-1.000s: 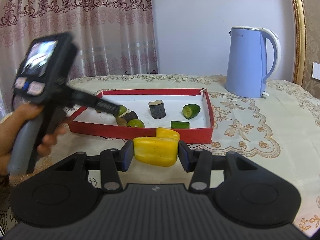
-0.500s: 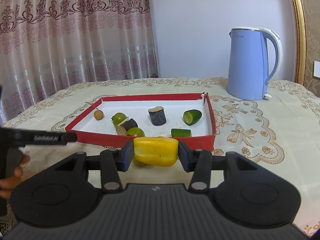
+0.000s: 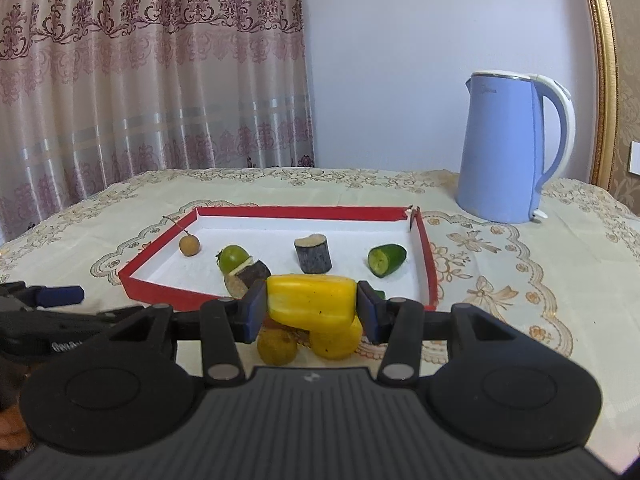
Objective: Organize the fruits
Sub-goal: 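Lower the yellow pepper piece into the tray and open the right tool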
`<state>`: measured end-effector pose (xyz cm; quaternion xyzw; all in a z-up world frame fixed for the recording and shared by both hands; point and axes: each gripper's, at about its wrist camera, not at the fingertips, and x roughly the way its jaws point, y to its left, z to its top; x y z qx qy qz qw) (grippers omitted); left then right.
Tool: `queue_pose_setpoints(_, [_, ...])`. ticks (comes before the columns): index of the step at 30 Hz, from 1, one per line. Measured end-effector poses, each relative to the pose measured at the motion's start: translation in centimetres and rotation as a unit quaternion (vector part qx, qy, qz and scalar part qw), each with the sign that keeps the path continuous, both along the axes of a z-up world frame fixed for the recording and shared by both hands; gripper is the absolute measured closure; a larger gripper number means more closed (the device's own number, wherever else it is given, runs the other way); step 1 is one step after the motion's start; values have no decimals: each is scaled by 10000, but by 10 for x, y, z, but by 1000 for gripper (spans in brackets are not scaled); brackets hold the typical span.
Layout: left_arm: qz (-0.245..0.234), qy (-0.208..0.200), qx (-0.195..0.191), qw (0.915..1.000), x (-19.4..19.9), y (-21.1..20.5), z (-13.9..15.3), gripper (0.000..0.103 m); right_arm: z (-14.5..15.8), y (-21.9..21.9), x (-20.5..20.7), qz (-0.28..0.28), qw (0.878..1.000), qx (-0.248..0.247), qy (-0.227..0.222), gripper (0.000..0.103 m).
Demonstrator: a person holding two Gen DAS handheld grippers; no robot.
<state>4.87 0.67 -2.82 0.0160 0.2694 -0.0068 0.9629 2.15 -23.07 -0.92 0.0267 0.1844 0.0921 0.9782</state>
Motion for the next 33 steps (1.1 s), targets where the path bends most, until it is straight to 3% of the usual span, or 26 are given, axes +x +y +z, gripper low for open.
queue_pose_setpoints(7, [81,76,4,9999,2,2,-5,16,12,5,24,37,9999,-123,-57,58])
queue_pose_setpoints(14, [138,24,163,9998,1,-1,-6,16,21,0,84,-9,9999,89,143,58])
queue_pose_setpoints(21, [172,-40,253,9995,0,-3,-8,16,7,-9,148,-407,9965,403,604,58])
queue_pose_setpoints(30, [213,-30,166,9996,1,0,-8,16,-14,-3,180,-604,9933,326,928,57])
queue_pose_setpoints(33, [207,-32,196,9996,1,-1,-8,16,-17,-1,182,-610,9931,276,960,36])
